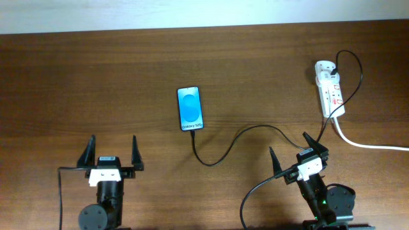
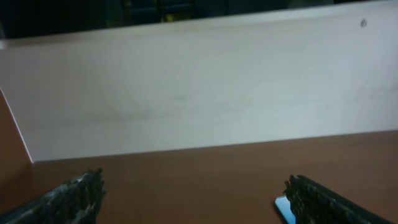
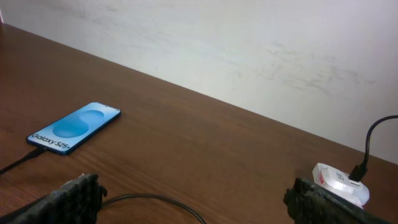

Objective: Plug charger to phone and switch on socket

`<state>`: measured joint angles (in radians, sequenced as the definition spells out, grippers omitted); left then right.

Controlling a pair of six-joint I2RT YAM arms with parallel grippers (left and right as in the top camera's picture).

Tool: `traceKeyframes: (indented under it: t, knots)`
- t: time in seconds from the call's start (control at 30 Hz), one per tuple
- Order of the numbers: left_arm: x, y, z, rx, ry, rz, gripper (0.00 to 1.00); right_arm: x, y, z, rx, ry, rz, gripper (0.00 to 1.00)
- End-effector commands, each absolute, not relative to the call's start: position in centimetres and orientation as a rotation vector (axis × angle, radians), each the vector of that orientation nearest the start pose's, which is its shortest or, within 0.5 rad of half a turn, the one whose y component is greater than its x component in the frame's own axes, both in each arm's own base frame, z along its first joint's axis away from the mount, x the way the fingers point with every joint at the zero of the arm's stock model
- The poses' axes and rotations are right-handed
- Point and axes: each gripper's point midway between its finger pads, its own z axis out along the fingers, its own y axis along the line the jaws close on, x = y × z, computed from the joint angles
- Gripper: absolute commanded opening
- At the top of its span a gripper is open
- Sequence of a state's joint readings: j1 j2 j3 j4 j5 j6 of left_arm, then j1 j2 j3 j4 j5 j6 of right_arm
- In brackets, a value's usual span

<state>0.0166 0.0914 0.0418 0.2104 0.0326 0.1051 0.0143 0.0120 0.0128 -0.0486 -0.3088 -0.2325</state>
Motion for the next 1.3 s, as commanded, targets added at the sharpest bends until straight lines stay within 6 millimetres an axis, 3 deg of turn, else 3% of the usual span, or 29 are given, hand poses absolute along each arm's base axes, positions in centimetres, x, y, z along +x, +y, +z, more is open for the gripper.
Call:
traceKeyframes:
  t: [0.0, 0.23, 0.53, 1.27]
  knots:
    - [24.9, 0.1, 21.1, 0.1, 1.431, 0.105, 0.99, 23.7, 5.9, 16.3, -0.441, 1.558, 0.098, 0.98]
    - [24.7, 0.1, 14.7, 0.108, 1.687, 0.094, 0.99, 23.7, 5.9, 16.3, -0.441, 1.558, 0.098, 0.98]
    - [24.6, 0.1, 15.8, 0.109, 1.641, 0.092, 0.99, 23.7, 5.9, 16.3, -0.441, 1.558, 0.098, 0.99]
    - [24.6, 0.0, 15.7, 0.11, 1.646, 0.091, 0.99, 23.7, 5.9, 16.3, -0.441, 1.558, 0.098, 0.98]
